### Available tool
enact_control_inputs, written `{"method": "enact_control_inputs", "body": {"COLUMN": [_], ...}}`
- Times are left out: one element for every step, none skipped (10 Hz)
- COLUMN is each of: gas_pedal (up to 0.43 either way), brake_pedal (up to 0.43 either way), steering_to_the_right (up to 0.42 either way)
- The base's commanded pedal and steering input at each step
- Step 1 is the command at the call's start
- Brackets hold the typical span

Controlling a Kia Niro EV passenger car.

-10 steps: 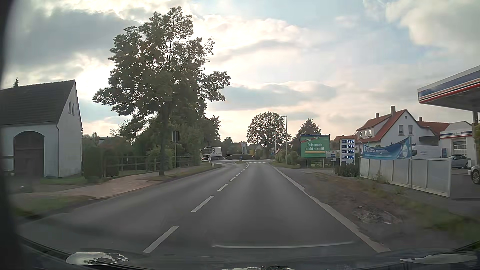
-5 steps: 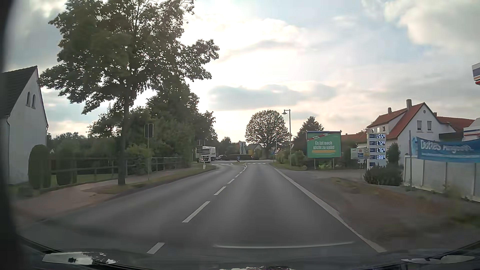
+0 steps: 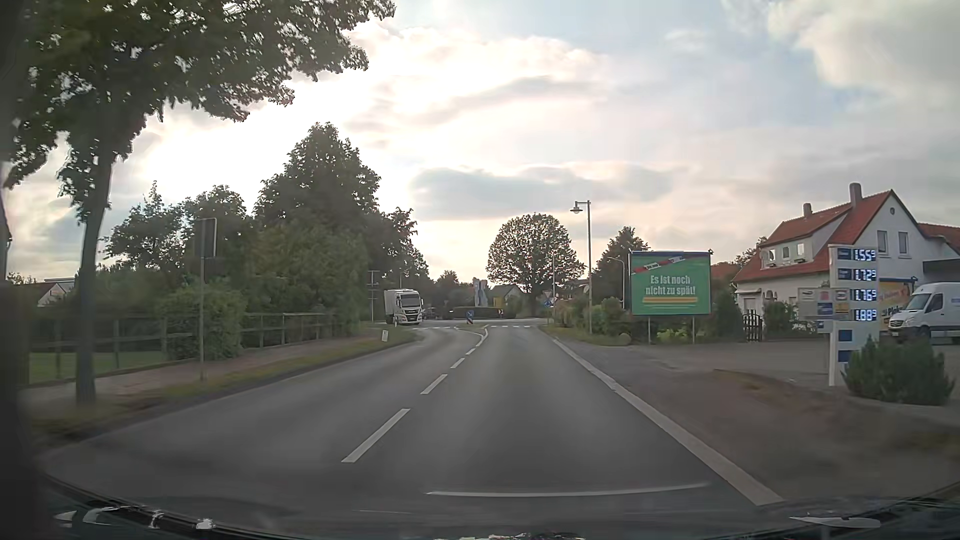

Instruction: Follow the waypoints while adhering to traffic rules and regulations

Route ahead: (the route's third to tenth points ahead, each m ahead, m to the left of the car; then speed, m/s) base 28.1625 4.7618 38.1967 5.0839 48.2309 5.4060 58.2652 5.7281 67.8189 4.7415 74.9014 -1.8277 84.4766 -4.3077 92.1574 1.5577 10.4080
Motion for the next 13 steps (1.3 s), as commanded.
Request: {"method": "enact_control_inputs", "body": {"gas_pedal": [0.000, 0.020, 0.067, 0.079, 0.087, 0.098, 0.110, 0.110, 0.110, 0.110, 0.110, 0.110, 0.118], "brake_pedal": [0.000, 0.000, 0.000, 0.000, 0.000, 0.000, 0.000, 0.000, 0.000, 0.000, 0.000, 0.000, 0.000], "steering_to_the_right": [0.004, 0.004, 0.004, 0.004, 0.004, 0.004, 0.004, 0.004, 0.004, 0.004, 0.004, 0.002, 0.000]}}
